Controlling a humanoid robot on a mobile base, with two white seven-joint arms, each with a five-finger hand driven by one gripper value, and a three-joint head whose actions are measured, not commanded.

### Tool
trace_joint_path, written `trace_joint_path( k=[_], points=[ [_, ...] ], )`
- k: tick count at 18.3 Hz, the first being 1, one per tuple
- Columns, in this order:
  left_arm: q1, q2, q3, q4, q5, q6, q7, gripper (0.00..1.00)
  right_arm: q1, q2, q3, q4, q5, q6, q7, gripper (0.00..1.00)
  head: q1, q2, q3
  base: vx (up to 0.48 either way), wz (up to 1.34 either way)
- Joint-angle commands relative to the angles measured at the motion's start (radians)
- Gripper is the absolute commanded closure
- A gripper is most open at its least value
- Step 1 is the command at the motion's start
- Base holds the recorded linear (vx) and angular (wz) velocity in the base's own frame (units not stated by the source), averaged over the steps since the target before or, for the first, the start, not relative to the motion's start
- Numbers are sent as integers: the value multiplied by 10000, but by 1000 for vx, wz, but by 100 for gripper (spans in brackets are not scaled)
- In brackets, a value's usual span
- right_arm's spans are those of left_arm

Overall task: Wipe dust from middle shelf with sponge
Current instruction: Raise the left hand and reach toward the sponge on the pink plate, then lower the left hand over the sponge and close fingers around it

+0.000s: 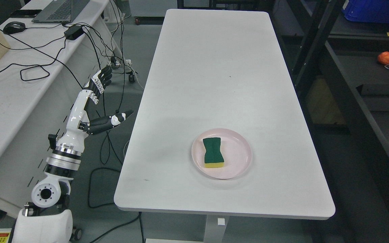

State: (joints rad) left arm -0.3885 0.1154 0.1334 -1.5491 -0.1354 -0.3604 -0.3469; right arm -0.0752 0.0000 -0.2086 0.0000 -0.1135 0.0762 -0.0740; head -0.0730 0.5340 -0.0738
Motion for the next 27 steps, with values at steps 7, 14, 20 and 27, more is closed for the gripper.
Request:
trace_joint_path(
  k=[7,14,20,27],
  points=[
    [-3661,1363,-5869,2483,-9198,-3268,-106,4,0,-175,0,-174,0,5,3,0,0,0,0,0,0],
    [-3677,-371,-7912,2621,-10764,-3268,-121,5,0,-175,0,-174,0,5,3,0,0,0,0,0,0],
    [-3876,-387,-8268,2575,-11209,-3268,-136,4,0,-175,0,-174,0,5,3,0,0,0,0,0,0],
    [-5028,486,-7363,1289,-11194,-3725,-887,5,0,-175,0,-174,0,5,3,0,0,0,0,0,0]
  ],
)
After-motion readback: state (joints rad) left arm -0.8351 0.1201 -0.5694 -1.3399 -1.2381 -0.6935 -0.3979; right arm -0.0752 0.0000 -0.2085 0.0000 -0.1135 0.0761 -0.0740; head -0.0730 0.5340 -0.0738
